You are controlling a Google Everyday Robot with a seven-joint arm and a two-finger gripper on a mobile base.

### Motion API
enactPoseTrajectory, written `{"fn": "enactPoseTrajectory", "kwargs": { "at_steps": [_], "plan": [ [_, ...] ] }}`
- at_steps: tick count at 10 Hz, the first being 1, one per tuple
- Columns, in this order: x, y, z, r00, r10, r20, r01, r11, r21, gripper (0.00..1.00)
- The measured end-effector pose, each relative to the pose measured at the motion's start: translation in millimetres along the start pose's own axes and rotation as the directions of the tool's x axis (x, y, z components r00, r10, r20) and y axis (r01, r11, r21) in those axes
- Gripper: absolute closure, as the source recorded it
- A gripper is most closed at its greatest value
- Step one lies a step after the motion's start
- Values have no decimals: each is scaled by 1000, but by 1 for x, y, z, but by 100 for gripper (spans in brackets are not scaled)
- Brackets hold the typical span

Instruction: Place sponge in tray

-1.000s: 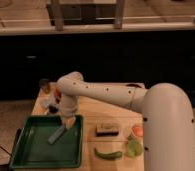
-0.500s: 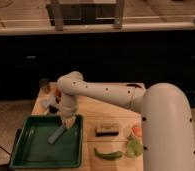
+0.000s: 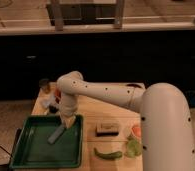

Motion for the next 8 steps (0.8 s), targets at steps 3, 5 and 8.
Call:
{"fn": "enactPoseTrajectory", "kwargs": {
  "at_steps": [3, 5, 8],
  "plan": [
    [0, -1, 0, 1000, -8, 3, 8, 1000, -2, 53],
    [1, -2, 0, 1000, -12, 2, 12, 1000, -3, 57],
    [-4, -8, 0, 999, -34, -1, 34, 999, -10, 76]
  ]
}}
